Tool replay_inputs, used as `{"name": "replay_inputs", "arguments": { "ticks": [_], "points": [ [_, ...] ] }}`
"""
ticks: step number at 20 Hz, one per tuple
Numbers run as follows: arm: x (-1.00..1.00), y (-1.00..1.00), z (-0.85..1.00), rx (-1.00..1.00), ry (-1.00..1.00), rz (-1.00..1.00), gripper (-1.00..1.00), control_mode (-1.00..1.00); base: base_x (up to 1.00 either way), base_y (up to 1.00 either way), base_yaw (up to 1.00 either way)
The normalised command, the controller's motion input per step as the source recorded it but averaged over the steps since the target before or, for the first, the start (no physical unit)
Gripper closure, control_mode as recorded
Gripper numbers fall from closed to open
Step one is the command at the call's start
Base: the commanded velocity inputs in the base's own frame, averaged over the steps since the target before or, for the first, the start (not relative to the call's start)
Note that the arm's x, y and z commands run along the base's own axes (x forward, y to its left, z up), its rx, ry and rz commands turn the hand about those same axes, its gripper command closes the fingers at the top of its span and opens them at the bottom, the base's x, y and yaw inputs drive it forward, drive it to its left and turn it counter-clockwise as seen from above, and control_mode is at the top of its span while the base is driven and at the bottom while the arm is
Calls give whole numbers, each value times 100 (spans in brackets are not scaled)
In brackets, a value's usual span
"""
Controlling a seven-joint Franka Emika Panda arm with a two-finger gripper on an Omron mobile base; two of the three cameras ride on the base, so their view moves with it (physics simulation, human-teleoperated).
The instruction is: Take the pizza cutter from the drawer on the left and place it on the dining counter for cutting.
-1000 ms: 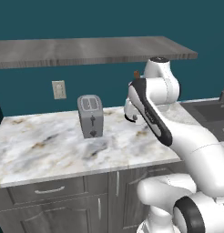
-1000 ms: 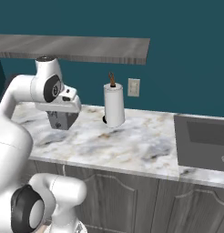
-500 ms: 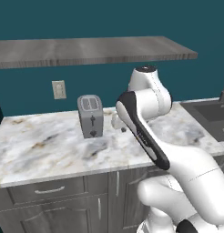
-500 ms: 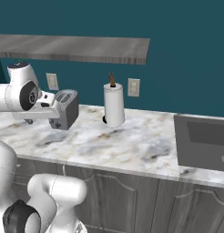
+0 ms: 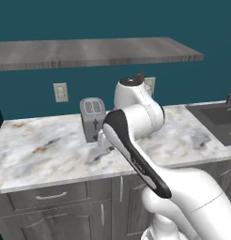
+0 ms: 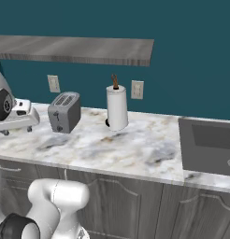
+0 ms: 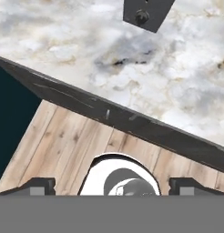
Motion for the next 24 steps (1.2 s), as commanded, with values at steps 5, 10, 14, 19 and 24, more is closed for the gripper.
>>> {"name": "replay_inputs", "arguments": {
  "ticks": [5, 10, 14, 19, 24],
  "points": [
    [-5, 47, -11, -2, 0, 9, -100, -100, 0, 0, 0],
    [0, 18, -15, 0, 0, 13, -100, -100, 0, 0, 0],
    [-6, 3, -17, 0, 0, 20, -100, -100, 0, 0, 0],
    [-18, 35, -20, -6, 1, 25, -100, -100, 0, 0, 0],
    [-23, 51, -16, -3, 0, 19, -100, -100, 0, 0, 0]
  ]
}}
